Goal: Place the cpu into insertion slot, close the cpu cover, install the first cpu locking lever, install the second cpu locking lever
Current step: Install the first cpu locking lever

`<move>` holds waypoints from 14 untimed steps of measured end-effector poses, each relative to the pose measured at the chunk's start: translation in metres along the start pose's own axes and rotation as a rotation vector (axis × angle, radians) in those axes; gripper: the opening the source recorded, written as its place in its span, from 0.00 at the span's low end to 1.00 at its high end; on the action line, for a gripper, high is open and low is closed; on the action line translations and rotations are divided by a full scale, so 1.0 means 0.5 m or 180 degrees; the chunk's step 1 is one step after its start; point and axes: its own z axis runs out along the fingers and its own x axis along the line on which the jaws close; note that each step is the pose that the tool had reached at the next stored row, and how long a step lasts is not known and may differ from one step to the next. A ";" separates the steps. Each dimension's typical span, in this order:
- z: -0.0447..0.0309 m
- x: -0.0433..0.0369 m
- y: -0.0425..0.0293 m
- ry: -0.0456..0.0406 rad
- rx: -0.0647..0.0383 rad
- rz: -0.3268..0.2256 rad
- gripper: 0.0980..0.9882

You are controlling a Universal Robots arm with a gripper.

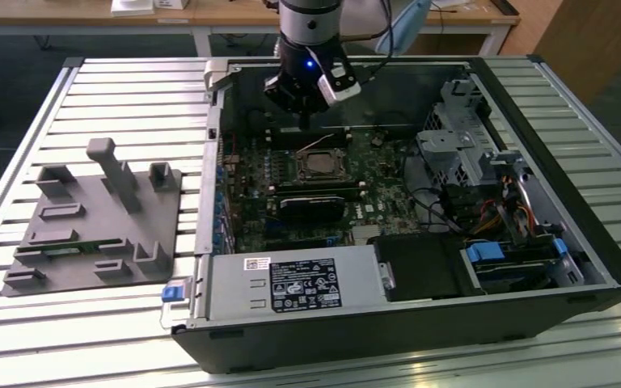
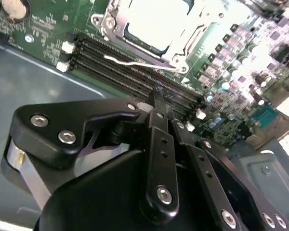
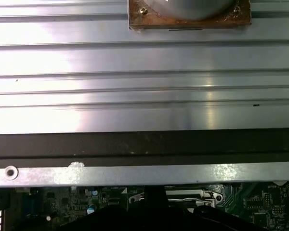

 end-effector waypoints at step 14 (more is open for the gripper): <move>0.022 -0.016 -0.008 0.0007 0.0000 -0.0060 0.01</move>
